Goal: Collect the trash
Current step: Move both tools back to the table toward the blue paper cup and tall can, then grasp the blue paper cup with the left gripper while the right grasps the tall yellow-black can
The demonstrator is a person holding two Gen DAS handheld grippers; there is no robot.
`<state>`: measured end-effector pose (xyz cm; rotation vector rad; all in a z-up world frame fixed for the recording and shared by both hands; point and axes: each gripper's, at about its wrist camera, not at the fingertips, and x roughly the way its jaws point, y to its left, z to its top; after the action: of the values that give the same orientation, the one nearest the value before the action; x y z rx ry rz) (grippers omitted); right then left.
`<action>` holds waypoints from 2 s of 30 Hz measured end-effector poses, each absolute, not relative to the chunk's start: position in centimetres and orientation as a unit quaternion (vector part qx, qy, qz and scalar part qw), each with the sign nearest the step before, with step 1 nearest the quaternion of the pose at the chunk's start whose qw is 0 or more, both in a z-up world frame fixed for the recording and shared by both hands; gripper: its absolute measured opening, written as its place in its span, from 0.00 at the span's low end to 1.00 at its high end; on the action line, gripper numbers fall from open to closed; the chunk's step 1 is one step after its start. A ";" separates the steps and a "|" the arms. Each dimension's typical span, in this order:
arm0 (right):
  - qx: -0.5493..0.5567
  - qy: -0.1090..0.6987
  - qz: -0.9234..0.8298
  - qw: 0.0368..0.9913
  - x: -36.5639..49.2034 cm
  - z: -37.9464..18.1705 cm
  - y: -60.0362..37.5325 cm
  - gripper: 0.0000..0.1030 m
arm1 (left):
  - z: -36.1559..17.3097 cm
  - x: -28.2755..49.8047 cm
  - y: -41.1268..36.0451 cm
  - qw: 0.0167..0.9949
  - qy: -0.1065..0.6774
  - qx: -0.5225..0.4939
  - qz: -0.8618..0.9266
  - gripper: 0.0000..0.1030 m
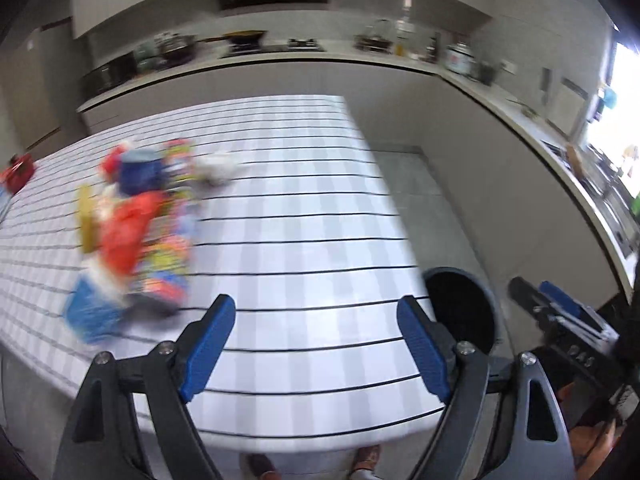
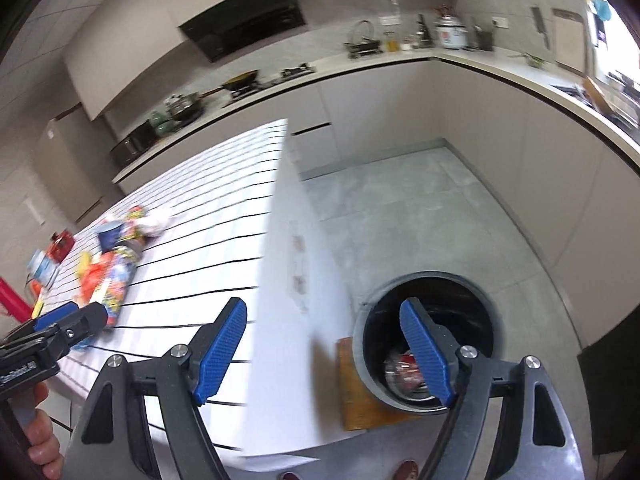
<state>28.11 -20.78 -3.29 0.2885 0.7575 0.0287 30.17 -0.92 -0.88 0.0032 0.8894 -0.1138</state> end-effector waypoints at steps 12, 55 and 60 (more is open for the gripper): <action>0.111 0.356 0.068 0.925 28.8 -2.0 -4.9 0.81 | -1.5 29.5 13.0 0.910 0.414 -0.003 0.002 0.82; 0.139 0.398 0.046 0.906 37.3 -4.9 7.3 0.89 | -8.9 37.5 20.6 0.860 0.479 0.046 -0.169 0.64; 0.125 0.423 0.043 0.896 39.5 -6.7 10.0 0.89 | -8.6 37.2 22.9 0.863 0.474 0.023 -0.171 0.63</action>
<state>39.47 10.00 -6.65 0.2586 0.8771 0.0888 37.24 22.91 -8.55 0.0489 0.9944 -0.3584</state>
